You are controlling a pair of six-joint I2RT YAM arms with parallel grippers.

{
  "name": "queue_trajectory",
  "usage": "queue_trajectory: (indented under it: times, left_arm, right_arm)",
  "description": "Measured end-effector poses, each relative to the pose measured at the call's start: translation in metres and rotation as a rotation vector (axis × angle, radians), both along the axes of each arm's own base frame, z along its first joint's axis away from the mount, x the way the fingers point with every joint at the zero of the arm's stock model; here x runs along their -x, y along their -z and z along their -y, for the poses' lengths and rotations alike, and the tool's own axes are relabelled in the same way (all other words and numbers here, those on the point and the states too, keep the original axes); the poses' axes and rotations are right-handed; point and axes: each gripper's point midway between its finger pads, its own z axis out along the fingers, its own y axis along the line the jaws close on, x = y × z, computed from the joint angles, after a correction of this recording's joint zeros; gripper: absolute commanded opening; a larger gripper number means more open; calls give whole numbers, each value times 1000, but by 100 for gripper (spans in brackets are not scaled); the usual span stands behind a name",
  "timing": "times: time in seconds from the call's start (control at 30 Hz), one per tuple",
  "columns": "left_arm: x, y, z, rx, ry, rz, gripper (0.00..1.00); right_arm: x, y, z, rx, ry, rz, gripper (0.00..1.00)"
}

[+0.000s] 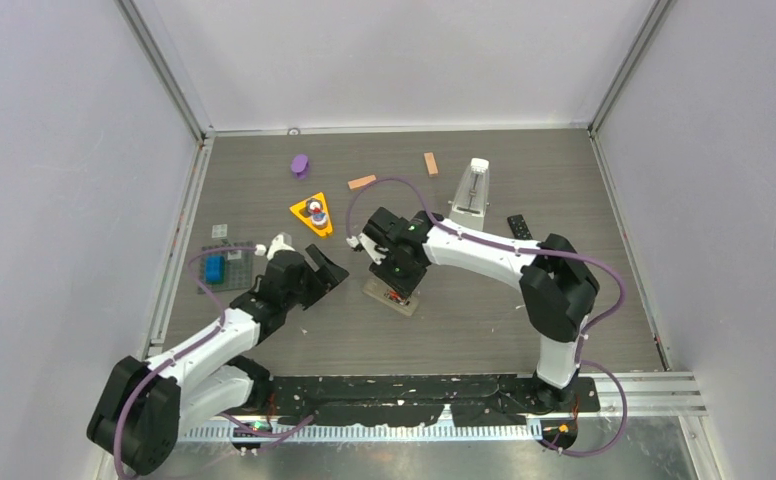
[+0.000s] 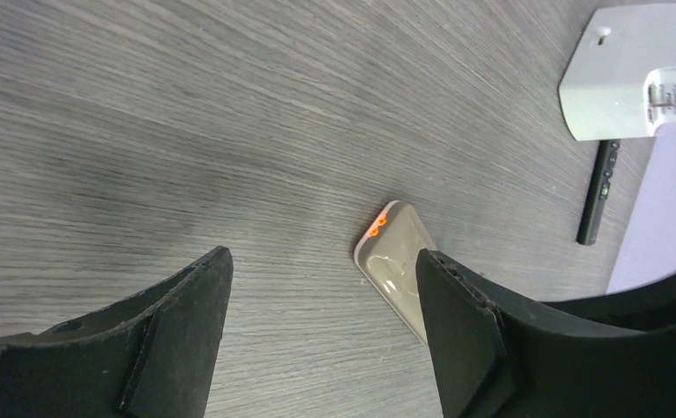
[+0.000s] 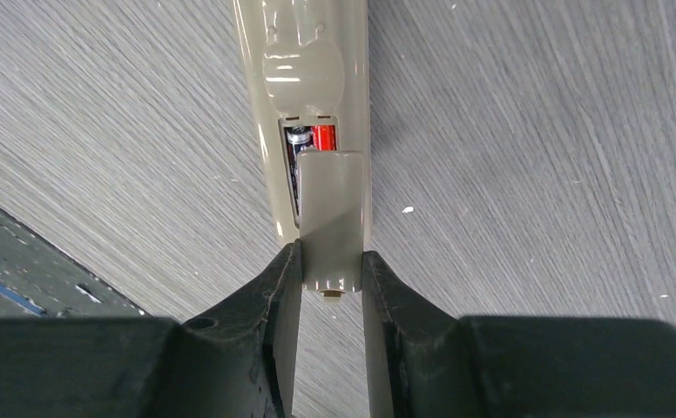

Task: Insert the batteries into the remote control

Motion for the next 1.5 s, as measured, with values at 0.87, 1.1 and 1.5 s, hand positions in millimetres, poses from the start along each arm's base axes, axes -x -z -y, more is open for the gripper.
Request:
queue_trajectory:
  times: [0.87, 1.1, 1.5]
  left_arm:
    - [20, 18, -34, -42, -60, -68, 72]
    - [22, 20, -36, -47, -74, -84, 72]
    - [22, 20, -37, -46, -75, -84, 71]
  right_arm:
    - [10, 20, -7, 186, -109, -78, 26]
    - [4, 18, -7, 195, -96, -51, 26]
    - [7, 21, -11, 178, -59, -74, 27]
